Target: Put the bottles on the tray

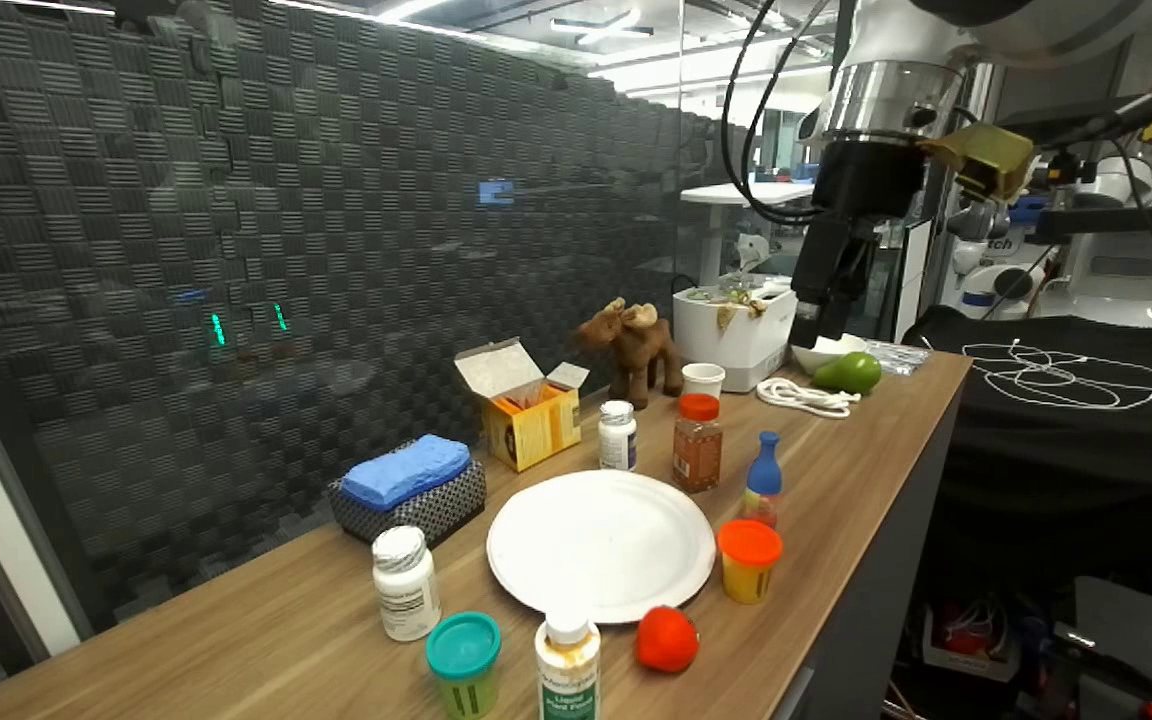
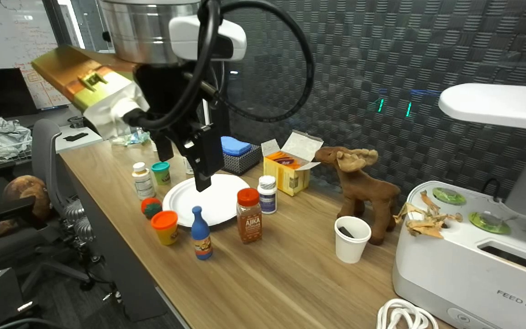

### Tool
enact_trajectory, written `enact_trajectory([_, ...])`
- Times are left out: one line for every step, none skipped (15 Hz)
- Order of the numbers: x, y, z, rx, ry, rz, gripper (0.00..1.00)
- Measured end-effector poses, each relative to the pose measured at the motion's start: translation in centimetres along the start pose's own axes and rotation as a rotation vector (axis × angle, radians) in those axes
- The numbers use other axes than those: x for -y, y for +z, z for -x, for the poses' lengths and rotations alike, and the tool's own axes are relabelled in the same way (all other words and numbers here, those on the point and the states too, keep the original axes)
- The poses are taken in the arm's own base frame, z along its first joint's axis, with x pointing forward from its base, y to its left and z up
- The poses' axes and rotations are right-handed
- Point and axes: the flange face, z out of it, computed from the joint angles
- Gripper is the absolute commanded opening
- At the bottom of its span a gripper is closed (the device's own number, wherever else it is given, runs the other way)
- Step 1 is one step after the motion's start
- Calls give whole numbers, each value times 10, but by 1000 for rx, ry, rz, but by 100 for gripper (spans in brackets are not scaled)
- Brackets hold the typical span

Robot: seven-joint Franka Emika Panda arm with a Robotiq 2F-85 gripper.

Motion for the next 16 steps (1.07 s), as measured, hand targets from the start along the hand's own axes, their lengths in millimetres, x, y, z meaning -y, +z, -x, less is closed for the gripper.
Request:
enact_trajectory([0, 1, 0, 3, 0, 0, 100])
enact_trajectory([0, 2, 0, 7, -1, 3, 100])
enact_trajectory([0, 3, -1, 10, -8, 11, 100])
enact_trajectory([2, 3, -6, 13, -19, 23, 100])
enact_trajectory([5, 3, -13, 14, -36, 38, 100])
enact_trajectory([9, 3, -22, 10, -57, 62, 100])
enact_trajectory([15, 4, -34, 5, -80, 91, 100])
enact_trajectory([22, 5, -46, 2, -106, 124, 100])
enact_trajectory([28, 7, -59, -4, -132, 158, 100])
enact_trajectory([34, 12, -71, -11, -155, 188, 100])
enact_trajectory([38, 17, -83, -21, -175, 209, 100])
enact_trajectory([41, 25, -95, -37, -190, 224, 100])
enact_trajectory([41, 33, -107, -54, -199, 230, 100])
enact_trajectory([40, 42, -118, -73, -203, 234, 100])
enact_trajectory([38, 51, -129, -89, -205, 237, 100])
enact_trajectory([34, 60, -139, -102, -205, 240, 100])
